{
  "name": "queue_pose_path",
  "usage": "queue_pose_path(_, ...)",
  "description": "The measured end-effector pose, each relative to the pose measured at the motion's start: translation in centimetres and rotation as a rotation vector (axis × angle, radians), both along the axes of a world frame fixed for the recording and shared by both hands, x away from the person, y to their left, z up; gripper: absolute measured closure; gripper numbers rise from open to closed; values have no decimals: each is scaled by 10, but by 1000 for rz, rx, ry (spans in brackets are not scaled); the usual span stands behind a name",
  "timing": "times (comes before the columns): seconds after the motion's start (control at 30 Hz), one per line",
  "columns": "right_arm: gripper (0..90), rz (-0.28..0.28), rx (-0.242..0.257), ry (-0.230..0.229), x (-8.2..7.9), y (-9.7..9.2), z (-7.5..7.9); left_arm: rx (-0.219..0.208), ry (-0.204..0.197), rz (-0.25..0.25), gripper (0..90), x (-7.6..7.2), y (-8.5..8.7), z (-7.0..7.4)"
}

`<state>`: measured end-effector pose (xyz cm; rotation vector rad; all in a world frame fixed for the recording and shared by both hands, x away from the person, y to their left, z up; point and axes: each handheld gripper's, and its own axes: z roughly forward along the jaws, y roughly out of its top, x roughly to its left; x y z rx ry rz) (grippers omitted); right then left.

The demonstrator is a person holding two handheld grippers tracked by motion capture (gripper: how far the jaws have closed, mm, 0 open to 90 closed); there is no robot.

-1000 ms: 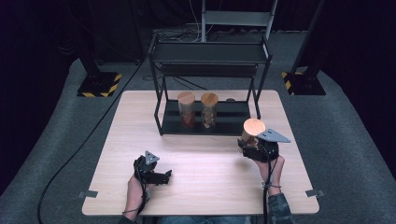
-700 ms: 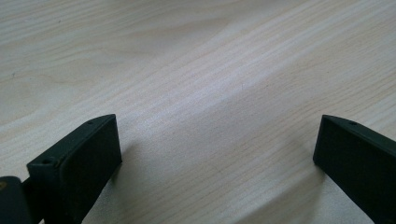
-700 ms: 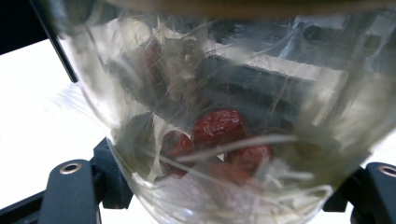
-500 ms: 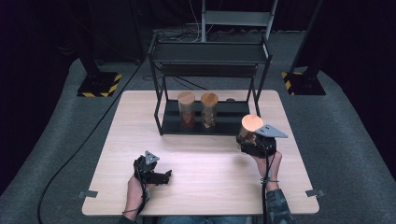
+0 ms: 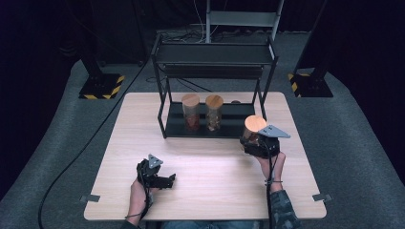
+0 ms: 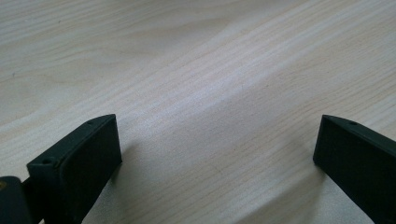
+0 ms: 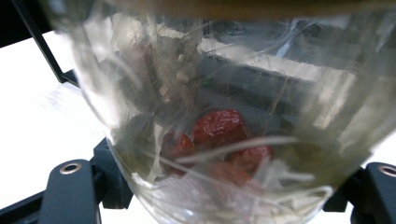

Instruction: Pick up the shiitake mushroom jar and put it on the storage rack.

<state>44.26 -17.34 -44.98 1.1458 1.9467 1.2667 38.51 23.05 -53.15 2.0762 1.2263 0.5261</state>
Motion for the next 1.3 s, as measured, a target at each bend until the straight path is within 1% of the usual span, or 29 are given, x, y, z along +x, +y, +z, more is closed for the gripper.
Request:
queue_pose_path(0.1, 244, 2, -9, -2, 3, 1, 1, 0, 0, 0, 2, 0, 0, 0)
queue_pose_path(0.27, 243, 0, -5, -13, 5, 3, 4, -1, 0, 1, 2, 0, 0, 0)
queue_pose_path(0.4, 243, 0, -4, -4, 9, 5, 4, -1, -1, 0, 2, 0, 0, 0)
queue_pose_path(0.47, 243, 1, -12, -6, 11, 6, 4, 0, 0, 0, 2, 0, 0, 0)
queue_pose_path(0.57, 243, 1, -10, -11, 12, 8, 5, 0, 0, 0, 2, 0, 0, 0)
queue_pose_path(0.8, 243, 1, -21, -8, 16, 9, 3, -1, -1, 0, 2, 0, 0, 0)
queue_pose_path(0.87, 243, 0, -18, -2, 18, 10, 4, -1, 0, 0, 2, 0, 0, 0)
queue_pose_path(1.0, 243, 0, -21, -13, 21, 12, 7, 0, 0, 0, 2, 0, 0, 0)
queue_pose_path(1.2, 243, 2, -33, -17, 26, 14, 10, -1, 0, 0, 2, 0, 0, 0)
queue_pose_path(1.3, 243, -2, -29, -13, 28, 15, 11, -1, 0, 0, 2, 0, 0, 0)
